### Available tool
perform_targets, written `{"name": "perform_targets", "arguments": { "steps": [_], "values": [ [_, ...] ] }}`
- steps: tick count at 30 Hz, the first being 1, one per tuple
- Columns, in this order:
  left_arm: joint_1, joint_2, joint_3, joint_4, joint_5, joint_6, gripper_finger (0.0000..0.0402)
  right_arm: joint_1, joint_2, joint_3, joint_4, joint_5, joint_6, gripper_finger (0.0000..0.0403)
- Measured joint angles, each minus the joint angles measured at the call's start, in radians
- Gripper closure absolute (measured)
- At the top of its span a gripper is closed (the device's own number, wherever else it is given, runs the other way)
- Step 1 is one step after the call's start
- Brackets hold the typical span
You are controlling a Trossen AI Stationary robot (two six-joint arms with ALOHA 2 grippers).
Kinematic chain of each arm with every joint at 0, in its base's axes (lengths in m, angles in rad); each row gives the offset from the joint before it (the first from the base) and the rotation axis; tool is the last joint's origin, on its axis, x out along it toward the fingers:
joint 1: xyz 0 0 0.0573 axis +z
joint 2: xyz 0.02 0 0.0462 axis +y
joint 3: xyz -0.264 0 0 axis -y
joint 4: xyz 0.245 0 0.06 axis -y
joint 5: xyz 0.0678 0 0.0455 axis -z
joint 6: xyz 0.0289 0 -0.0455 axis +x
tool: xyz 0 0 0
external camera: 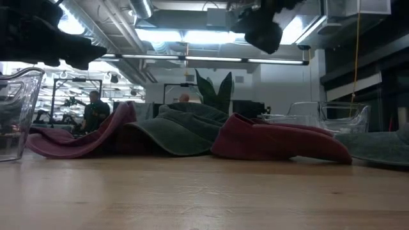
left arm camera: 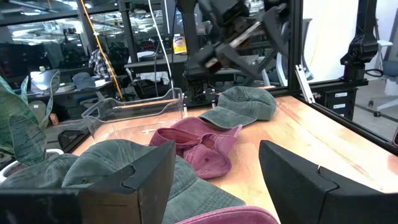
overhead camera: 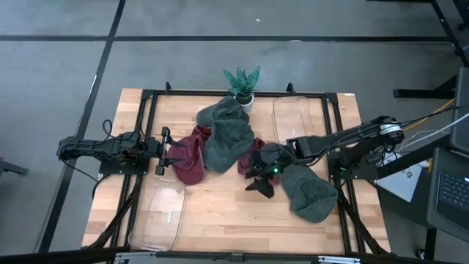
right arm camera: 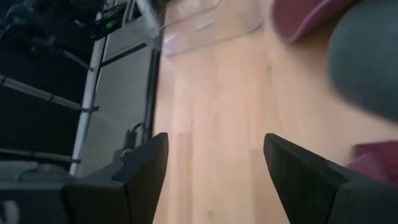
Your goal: Pick & Place hat
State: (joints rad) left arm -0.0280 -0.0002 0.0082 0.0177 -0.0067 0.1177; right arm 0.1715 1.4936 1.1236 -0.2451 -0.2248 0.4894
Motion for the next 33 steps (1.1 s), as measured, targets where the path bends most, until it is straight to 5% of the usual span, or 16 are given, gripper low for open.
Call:
{"name": "perform_targets", "arguments": {
  "steps": [11, 22, 33],
  "values": [
    [0.0, 0.0, 0.0, 0.0, 0.0, 0.0, 0.0172, -0.149, -0.011, 0.008, -0.042, -0.028, -0.236, 0.0139],
    [0.0, 0.0, 0.0, 0.0, 0.0, 0.0, 0.0171, -0.249, 0.013, 0.008, -0.312, 0.538, -0.371, 0.0139],
    [0.0, 0.0, 0.0, 0.0, 0.0, 0.0, 0.0171, -0.316, 0.168, 0.008, -0.325, 0.463, -0.348, 0.0139]
  ]
}}
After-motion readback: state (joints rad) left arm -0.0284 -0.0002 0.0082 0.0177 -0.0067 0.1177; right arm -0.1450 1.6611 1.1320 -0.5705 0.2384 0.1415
